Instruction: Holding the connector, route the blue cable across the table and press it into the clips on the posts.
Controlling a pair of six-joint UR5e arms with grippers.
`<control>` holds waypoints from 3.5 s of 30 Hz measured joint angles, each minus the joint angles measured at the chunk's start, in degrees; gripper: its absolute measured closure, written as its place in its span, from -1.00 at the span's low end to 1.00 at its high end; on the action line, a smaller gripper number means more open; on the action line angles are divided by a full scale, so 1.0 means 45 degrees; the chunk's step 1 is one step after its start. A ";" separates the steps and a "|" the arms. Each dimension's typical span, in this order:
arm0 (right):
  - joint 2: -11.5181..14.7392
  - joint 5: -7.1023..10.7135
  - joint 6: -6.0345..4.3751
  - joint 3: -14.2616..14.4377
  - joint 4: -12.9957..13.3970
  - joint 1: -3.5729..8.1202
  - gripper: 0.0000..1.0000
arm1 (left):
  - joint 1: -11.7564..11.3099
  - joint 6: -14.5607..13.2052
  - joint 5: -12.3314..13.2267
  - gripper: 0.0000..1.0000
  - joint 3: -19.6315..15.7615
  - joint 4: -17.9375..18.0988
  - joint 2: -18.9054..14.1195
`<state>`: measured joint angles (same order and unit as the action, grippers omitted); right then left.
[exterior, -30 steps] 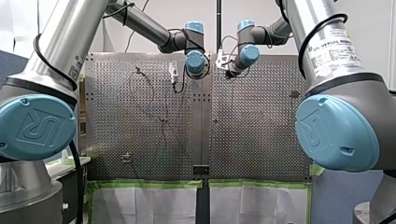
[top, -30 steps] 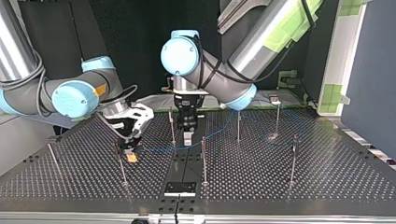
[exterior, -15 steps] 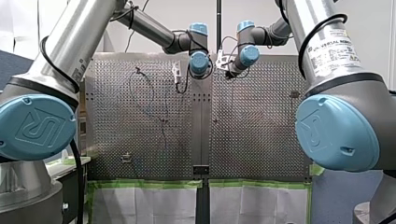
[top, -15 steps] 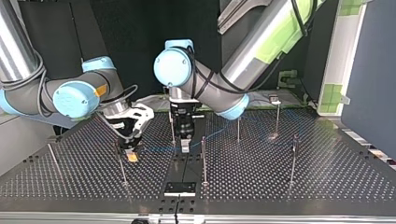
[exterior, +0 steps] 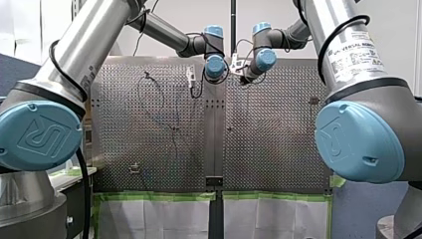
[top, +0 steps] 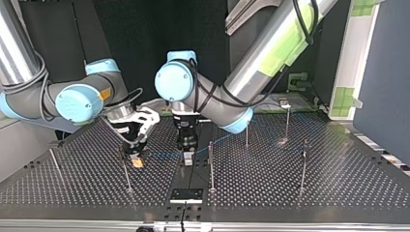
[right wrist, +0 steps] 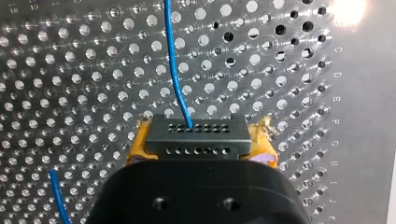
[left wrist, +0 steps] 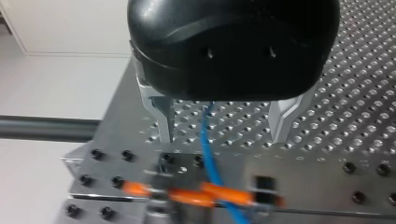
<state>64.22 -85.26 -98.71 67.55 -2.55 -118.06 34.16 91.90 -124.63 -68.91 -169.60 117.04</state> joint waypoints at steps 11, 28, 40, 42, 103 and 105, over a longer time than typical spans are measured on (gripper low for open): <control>-0.0002 0.0000 -0.0011 -0.0001 0.0002 0.0008 1.00 | -0.0155 -0.0008 -0.0282 -1.00 0.0361 -0.0571 0.0475; -0.0002 0.0038 -0.0041 0.0000 0.0021 0.0000 1.00 | -0.0093 0.0119 -0.0571 0.96 0.0361 -0.1169 0.0480; -0.0004 0.0058 -0.0060 0.0011 -0.0021 -0.0078 1.00 | 0.0051 0.0445 -0.0944 0.96 0.0253 -0.1337 0.0475; -0.0003 0.0058 -0.0059 0.0057 -0.0027 -0.0098 1.00 | 0.0102 0.0516 -0.1083 0.96 0.0091 -0.1349 0.0474; -0.0398 0.0017 -0.0059 0.6166 0.3186 0.0268 1.00 | 0.0071 0.1748 0.2273 0.96 -0.6057 0.4086 0.1934; -0.0490 0.0021 -0.0064 0.6176 0.3257 0.0307 1.00 | 0.0075 0.1825 0.2416 0.96 -0.5917 0.4063 0.1933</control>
<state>62.02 -85.17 -98.99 95.35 12.10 -116.68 34.49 100.11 -113.76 -95.54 -151.31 125.74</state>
